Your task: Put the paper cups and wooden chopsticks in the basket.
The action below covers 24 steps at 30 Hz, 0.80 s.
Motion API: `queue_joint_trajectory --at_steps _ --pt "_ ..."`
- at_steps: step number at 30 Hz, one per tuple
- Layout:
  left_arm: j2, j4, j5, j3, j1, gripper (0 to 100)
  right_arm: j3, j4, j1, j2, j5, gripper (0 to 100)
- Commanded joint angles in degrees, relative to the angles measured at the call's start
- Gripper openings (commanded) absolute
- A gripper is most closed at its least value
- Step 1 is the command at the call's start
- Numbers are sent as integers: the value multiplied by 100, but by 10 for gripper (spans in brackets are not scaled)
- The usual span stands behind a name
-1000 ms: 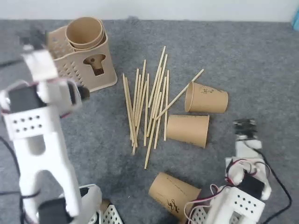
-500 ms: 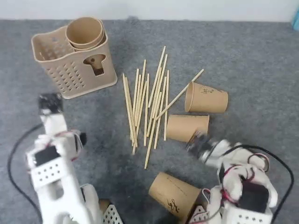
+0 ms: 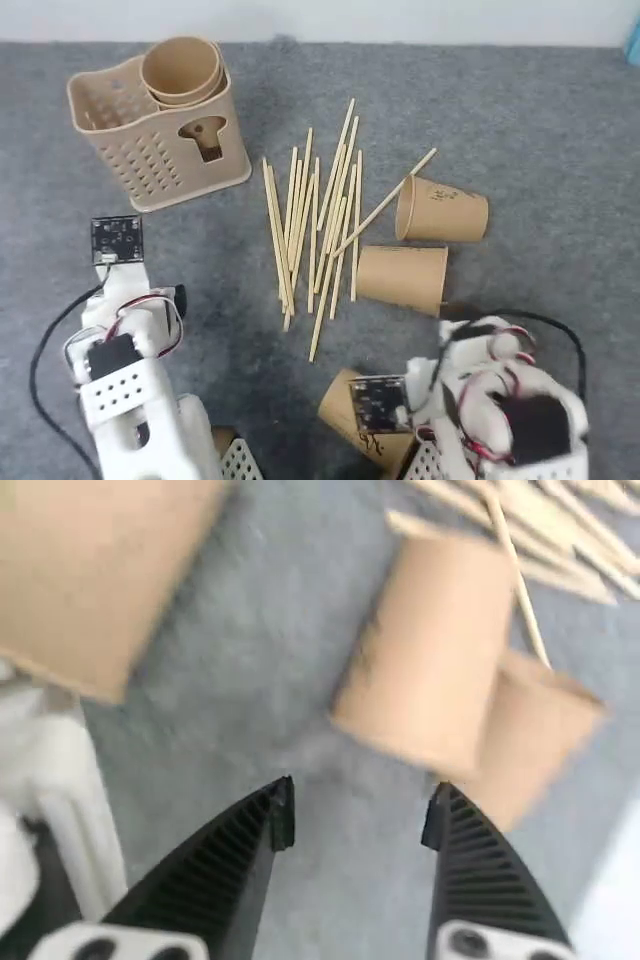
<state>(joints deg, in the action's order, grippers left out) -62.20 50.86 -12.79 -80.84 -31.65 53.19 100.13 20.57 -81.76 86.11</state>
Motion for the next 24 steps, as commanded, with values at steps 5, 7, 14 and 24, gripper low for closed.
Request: queue_joint_trajectory --at_steps 5,7,14,24 --pt "-105 -132 -35 22 9 254 -167 -1613 -347 1182 -3068 56" --pt "-105 -105 -26 22 79 254 -149 -1921 -901 1253 -3727 2" --pt "-105 343 88 286 835 193 448 -2809 -3099 1297 -5521 7" --pt "-88 3358 88 3240 3095 12 2505 -4523 -4549 1279 -7437 8"
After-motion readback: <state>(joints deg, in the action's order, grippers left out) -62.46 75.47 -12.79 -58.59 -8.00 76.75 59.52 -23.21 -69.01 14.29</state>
